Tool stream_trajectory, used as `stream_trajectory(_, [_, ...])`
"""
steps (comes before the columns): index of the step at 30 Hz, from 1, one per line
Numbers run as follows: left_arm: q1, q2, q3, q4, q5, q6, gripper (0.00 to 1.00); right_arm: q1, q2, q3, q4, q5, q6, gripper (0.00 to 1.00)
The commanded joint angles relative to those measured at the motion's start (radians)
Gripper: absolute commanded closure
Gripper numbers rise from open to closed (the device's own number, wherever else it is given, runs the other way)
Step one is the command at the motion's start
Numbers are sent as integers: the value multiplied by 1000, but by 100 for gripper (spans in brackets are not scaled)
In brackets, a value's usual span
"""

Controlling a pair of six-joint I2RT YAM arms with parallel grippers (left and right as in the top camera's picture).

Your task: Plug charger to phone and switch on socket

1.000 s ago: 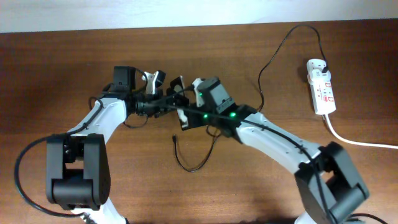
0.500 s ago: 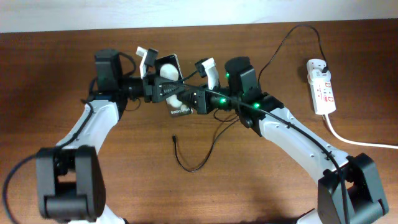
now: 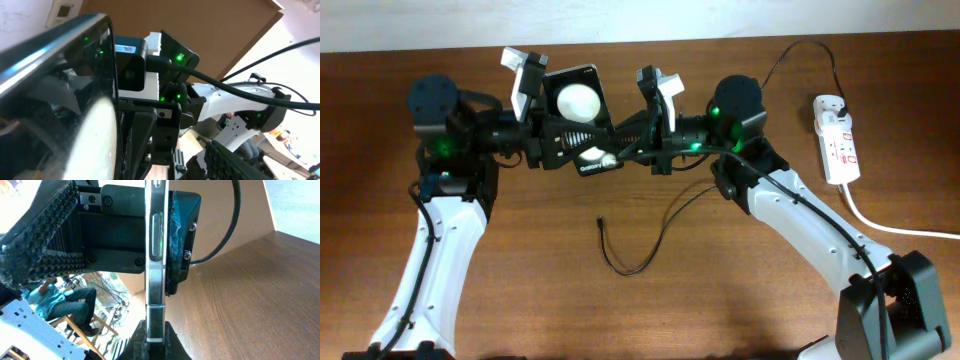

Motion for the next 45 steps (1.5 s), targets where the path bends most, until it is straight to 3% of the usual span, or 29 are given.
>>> stream_trajectory(1, [-24, -43, 21, 17, 66, -9, 36, -24, 18, -3, 47, 1, 21, 96])
stream_trajectory(4, [-24, -43, 21, 18, 65, -9, 33, -25, 18, -3, 163, -5, 88, 96])
stream_trajectory(12, [-13, -43, 21, 81, 56, -9, 36, -25, 18, -3, 192, 14, 88, 96])
stream_trajectory(22, [19, -43, 21, 80, 2, -10, 33, -16, 18, -3, 177, 127, 106, 96])
stream_trajectory(24, [1, -43, 21, 80, 2, -10, 42, -16, 18, -3, 177, 127, 106, 96])
stream_trajectory(26, [-4, -43, 21, 80, 2, -10, 63, -15, 18, -3, 177, 127, 106, 96])
stream_trajectory(29, [-4, -43, 21, 80, 2, -10, 82, -15, 18, -3, 176, 124, 106, 96])
stream_trajectory(32, [-4, -43, 21, 80, 2, -10, 97, -16, 18, -3, 169, 102, 106, 96])
stream_trajectory(34, [-3, -43, 21, 80, 2, -9, 100, -16, 18, -3, 169, 91, 106, 96])
stream_trajectory(36, [-3, -43, 21, 79, 3, -9, 100, -19, 18, -3, 169, 66, 107, 88])
stream_trajectory(37, [-3, -38, 21, 16, 2, 45, 100, -26, 18, -3, 150, 20, 106, 68])
stream_trajectory(42, [-3, 6, 20, -198, -3, 207, 100, -37, 18, -3, -3, -35, 105, 25])
stream_trajectory(45, [-3, 51, 20, -337, -61, 295, 100, -71, 18, -3, -211, -35, 19, 19])
